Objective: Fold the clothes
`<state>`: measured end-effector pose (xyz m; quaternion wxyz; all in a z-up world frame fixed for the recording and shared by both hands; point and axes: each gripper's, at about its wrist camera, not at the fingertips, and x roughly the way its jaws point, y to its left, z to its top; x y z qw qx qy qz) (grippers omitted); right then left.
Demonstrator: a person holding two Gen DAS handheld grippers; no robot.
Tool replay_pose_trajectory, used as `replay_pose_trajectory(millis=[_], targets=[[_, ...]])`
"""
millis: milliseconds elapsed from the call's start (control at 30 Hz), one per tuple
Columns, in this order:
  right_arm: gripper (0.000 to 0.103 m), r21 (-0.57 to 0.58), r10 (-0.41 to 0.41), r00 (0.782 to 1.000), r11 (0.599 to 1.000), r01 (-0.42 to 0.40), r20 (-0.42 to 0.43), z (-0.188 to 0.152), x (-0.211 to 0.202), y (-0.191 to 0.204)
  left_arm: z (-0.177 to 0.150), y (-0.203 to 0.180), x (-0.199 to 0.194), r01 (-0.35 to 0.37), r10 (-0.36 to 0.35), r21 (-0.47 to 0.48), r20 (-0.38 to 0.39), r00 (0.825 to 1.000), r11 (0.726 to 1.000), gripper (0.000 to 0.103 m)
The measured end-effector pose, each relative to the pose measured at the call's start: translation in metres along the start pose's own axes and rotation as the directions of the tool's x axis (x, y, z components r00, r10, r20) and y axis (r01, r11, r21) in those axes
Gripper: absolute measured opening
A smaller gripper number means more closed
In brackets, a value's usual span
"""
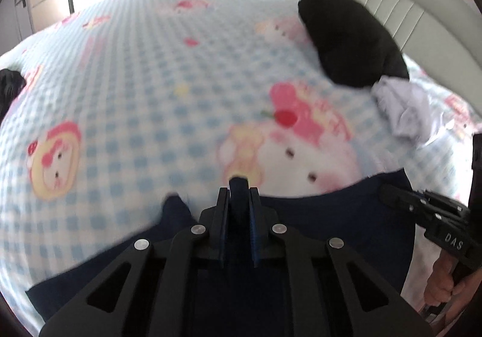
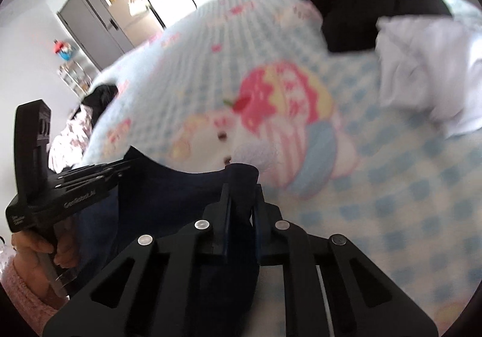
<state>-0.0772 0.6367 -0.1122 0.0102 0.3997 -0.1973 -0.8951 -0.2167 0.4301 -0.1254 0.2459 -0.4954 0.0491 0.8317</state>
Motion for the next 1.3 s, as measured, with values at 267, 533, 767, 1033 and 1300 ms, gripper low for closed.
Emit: replay_pose_trajectory(millis=[267,533,767,1033,1300], targets=[[0.026,0.19,-0.089,0.991,0.976,0.108,-0.104,0.0,0.025,-0.044,0.006,0.008,0.014,-0.003,0.004,-0.048,0.017,1.0,0.999,0.013],[0.045,0.126,-0.06,0.998,0.99,0.058,0.013,0.012,-0.024,-0.042,-0.013,-0.013,-0.041,0.119,-0.122,0.026,0.119,0.985,0.993,0.023],[0.045,-0.04,-0.095,0.979,0.995,0.09,-0.182,-0.008,0.024,-0.009,-0.023,-0.006,-0.005,0.073,-0.074,-0.01,-0.016,0.997,0.997,0.023],[0.043,-0.094,-0.14,0.99,0.986,0.136,-0.034,-0.001,-0.004,0.007,-0.043,0.049,-0.084,0.079,-0.049,-0.167,0.177,0.983,0.983,0.03],[0.044,-0.244,0.088,0.982,0.961,-0.128,-0.17,0.008,0.04,0.114,-0.115,0.128,-0.099,-0.031,0.054,-0.26,0.083,0.995,0.965,0.03]])
